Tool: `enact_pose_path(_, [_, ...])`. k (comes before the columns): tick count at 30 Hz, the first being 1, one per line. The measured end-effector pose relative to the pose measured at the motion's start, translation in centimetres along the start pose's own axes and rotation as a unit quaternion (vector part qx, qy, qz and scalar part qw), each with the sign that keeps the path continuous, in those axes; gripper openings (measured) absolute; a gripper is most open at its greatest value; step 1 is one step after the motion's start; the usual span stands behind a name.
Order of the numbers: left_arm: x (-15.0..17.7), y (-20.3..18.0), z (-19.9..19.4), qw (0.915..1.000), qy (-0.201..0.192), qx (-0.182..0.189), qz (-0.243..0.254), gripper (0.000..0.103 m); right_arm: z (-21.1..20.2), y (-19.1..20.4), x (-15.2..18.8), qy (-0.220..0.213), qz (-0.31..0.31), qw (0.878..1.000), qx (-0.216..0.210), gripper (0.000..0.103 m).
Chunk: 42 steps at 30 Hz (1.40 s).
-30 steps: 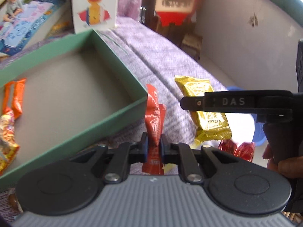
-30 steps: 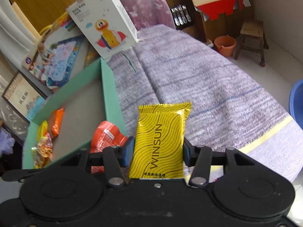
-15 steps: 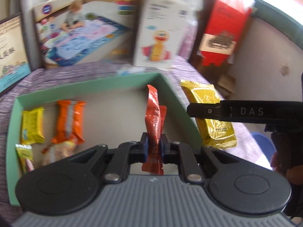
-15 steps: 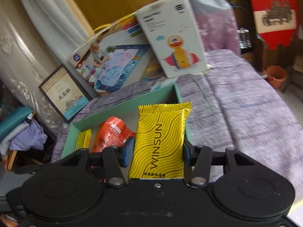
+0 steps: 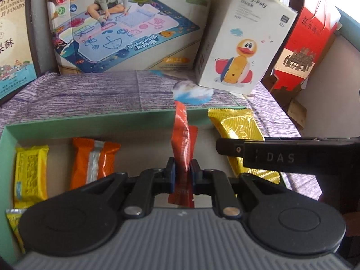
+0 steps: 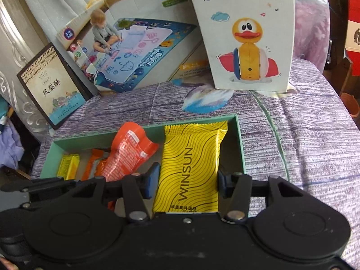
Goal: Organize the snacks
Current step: 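Carry both snacks into the green tray and open both tools, then grasp the red foil candy with right tool while left tool grasps pink wrapped pack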
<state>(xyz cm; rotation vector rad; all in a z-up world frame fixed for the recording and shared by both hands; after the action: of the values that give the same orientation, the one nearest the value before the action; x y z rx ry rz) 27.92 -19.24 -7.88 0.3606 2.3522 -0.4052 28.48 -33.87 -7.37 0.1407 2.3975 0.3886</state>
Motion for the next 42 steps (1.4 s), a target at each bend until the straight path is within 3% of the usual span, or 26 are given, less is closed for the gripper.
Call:
enact_pose_path(1, [-0.1, 0.0, 0.4, 1.0, 0.0, -0.006, 0.002, 0.029, 0.1, 0.1, 0.0, -0.001, -0.006, 1.0, 0.003, 0.055])
enact_pose_path(2, [-0.1, 0.1, 0.7, 1.0, 0.001, -0.009, 0.003, 0.041, 0.1, 0.1, -0.1, -0.004, -0.012, 1.0, 0.009, 0.066])
enact_pose_path(3, [-0.1, 0.2, 0.9, 0.9999, 0.003, -0.013, 0.002, 0.074, 0.1, 0.1, -0.1, -0.007, -0.012, 1.0, 0.009, 0.074])
enact_pose_path(4, [-0.2, 0.3, 0.9, 0.9998, -0.003, -0.021, 0.001, 0.093, -0.1, 0.2, -0.2, -0.013, -0.009, 1.0, 0.003, 0.09])
enact_pose_path(5, [-0.2, 0.5, 0.7, 0.9995, -0.012, -0.031, 0.002, 0.096, -0.4, 0.3, -0.2, -0.02, -0.005, 1.0, -0.006, 0.098])
enact_pose_path(10, [0.0, 0.5, -0.3, 0.9991, -0.002, -0.043, 0.0, 0.103, -2.1, 0.7, -0.4, -0.034, -0.005, 0.999, -0.012, 0.103])
enact_pose_path(19, [2.3, -0.7, -5.3, 0.9986, 0.012, -0.048, 0.022, 0.103, -7.7, 0.3, 1.5, -0.05, 0.019, 0.998, -0.028, 0.103])
enact_pose_path(31, [10.6, -3.1, -12.4, 0.9971, 0.048, -0.028, 0.052, 0.103, -16.4, -3.9, 10.0, -0.044, 0.074, 0.996, 0.004, 0.103])
enact_pose_path(42, [17.3, -4.8, -13.7, 0.9928, 0.102, -0.02, 0.06, 0.103, -21.5, -10.1, 18.7, -0.022, 0.113, 0.991, 0.068, 0.103])
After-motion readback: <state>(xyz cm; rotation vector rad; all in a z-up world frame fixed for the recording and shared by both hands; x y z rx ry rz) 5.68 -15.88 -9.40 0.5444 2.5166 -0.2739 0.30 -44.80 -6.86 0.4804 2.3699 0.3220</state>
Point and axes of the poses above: each gripper's, at about its wrist camera, not at the fingertips, and z roughly the way its jaws point, y to its left, x to its underside, the point moved 4 cm from there along z, roughly the way its jaws point, and after that the axes turned 8 degrees about -y, right-handed, at the moved point
